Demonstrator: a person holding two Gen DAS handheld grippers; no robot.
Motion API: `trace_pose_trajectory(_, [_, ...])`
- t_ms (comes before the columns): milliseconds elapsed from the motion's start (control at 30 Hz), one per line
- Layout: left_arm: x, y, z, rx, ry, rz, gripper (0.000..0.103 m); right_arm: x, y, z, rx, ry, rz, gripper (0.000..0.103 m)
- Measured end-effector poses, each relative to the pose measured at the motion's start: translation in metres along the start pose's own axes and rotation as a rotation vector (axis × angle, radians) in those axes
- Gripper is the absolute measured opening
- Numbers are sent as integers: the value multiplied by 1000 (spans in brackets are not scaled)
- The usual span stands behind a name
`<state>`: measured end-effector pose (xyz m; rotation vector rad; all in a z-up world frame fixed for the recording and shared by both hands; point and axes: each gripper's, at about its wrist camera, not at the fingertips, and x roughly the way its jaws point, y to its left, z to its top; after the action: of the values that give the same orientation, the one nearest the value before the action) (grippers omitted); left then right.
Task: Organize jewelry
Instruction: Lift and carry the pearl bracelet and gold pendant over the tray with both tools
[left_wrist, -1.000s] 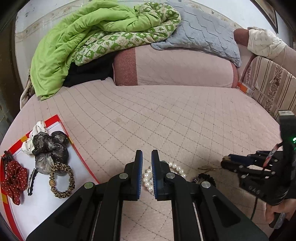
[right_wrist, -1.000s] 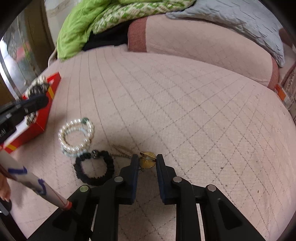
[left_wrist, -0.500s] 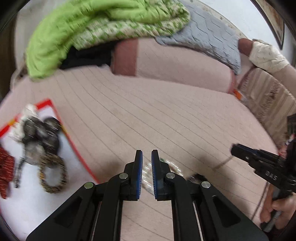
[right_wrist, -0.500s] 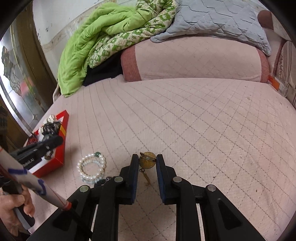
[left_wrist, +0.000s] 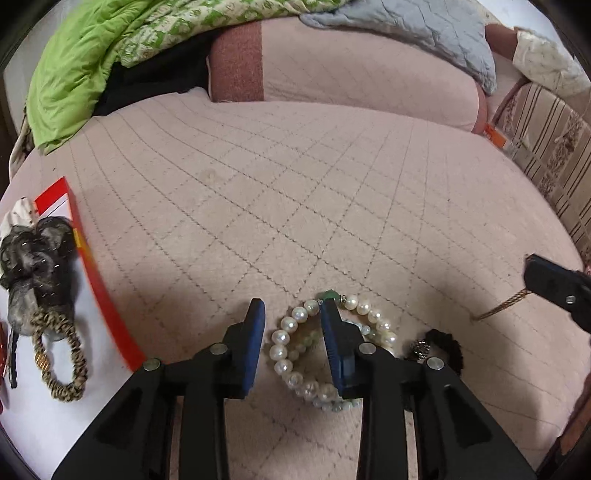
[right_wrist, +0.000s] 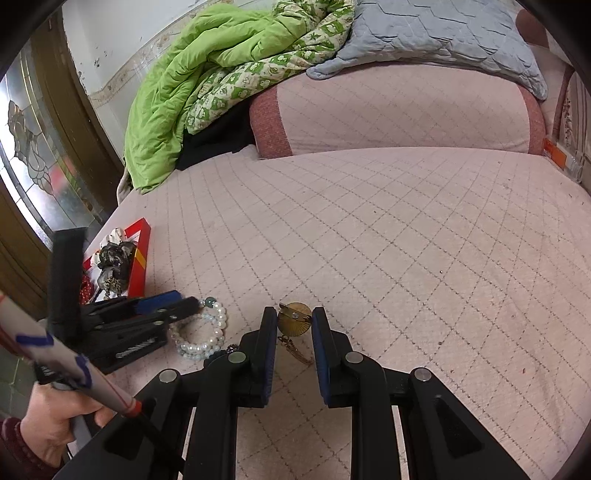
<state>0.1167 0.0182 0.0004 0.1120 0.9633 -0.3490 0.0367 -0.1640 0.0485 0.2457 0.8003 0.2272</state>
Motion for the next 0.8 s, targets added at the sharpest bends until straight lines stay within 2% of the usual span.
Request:
trace_pose_trajectory(267, [10,-17,2,97,1,102,30,3,3,-1,-13,15,0,21])
trace_pose_trajectory(333, [9,-22,2,129,6,115,23,5,3,-1,-18,19,-5,21])
trace_pose_trajectory(367, [8,-23,2,133,3,115,13,5,4,-1,-21,20,-11,21])
trace_pose_trajectory(400, [7,-23,1,132,1,113,10,5,4,-1,-24,20,-16,21])
trace_pose_trajectory(533, [-3,-13,5,71,-23,56,9,4,6,-1,-29,14,-22,21])
trace_pose_trajectory(800, [-53,-1,18,-10,-146,-47,9,-2,12,0,-46,-12,-19,21])
